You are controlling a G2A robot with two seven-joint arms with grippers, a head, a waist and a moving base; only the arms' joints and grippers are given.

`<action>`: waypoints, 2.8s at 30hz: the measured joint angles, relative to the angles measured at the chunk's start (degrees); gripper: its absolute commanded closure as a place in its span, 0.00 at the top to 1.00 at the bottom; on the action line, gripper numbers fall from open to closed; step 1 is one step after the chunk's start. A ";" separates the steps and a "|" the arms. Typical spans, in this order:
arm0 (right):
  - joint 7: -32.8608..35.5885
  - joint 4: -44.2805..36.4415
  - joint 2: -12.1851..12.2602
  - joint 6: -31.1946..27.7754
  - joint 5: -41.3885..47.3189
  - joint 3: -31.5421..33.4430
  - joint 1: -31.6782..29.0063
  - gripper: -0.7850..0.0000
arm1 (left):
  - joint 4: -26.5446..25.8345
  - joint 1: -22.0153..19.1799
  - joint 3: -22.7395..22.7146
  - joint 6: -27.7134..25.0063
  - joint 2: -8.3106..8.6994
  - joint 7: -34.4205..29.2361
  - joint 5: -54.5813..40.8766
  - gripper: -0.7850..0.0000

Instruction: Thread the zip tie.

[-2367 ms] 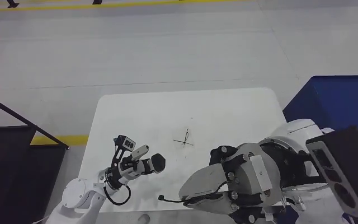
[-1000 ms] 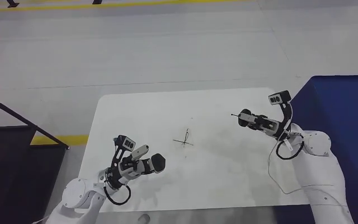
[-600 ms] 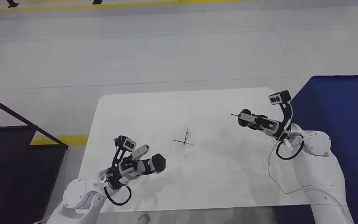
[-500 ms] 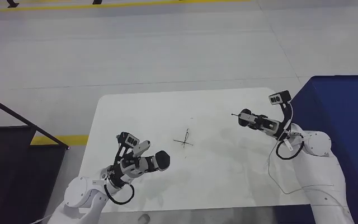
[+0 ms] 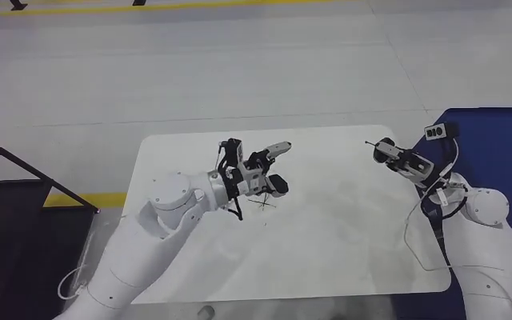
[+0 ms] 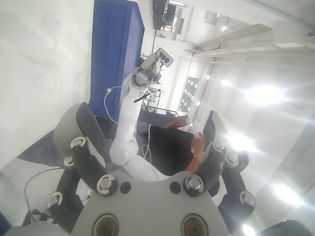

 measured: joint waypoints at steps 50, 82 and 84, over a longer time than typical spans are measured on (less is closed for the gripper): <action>0.06 0.06 0.00 -0.03 -0.02 0.00 0.00 0.00 | 32.85 -34.72 39.17 15.29 -12.43 -23.51 54.03 0.16; 0.06 0.06 0.00 -0.03 -0.02 0.00 0.00 0.00 | 58.34 -33.79 43.35 5.24 -28.95 -31.48 66.48 0.19; 0.06 0.06 0.00 -0.03 -0.02 0.00 0.00 0.00 | 59.73 -33.70 43.26 4.58 -29.66 -31.16 66.77 0.20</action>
